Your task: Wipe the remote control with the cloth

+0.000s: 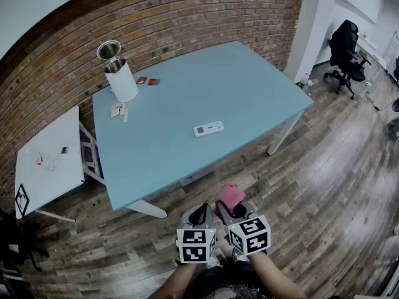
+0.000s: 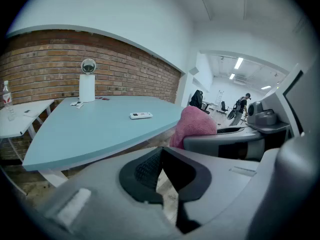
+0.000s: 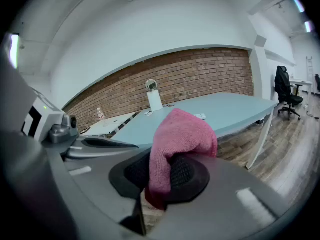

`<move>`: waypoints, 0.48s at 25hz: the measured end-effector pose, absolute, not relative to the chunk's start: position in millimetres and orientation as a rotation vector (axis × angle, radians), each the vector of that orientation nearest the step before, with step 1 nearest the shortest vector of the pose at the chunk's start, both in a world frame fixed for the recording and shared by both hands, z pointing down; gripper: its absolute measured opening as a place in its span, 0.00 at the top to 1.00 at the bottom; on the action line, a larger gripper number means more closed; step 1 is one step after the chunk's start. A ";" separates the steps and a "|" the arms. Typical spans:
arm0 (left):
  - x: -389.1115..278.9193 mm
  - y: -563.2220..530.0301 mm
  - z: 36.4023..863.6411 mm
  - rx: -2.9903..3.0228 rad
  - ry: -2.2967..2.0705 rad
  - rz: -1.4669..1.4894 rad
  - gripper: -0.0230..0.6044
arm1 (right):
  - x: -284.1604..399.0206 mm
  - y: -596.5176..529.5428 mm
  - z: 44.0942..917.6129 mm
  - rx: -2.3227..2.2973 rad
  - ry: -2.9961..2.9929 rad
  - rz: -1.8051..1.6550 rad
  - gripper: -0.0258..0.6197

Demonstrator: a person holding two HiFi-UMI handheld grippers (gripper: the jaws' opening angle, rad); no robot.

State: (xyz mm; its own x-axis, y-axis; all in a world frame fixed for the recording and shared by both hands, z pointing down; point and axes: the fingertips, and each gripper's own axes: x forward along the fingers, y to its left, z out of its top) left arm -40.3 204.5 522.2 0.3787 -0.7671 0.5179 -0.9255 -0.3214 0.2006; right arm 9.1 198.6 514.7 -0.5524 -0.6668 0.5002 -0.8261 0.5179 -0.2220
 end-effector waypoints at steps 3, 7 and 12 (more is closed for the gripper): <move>-38.6 211.3 517.9 2.187 -1.449 0.453 0.97 | 8.6 205.1 509.6 1.242 -2.409 0.618 0.87; -40.3 215.0 514.9 2.197 -1.448 0.443 0.97 | 3.4 210.0 504.8 1.224 -2.424 0.592 0.87; -39.2 211.6 510.6 2.211 -1.449 0.445 0.97 | -0.4 204.8 498.4 1.216 -2.446 0.576 0.87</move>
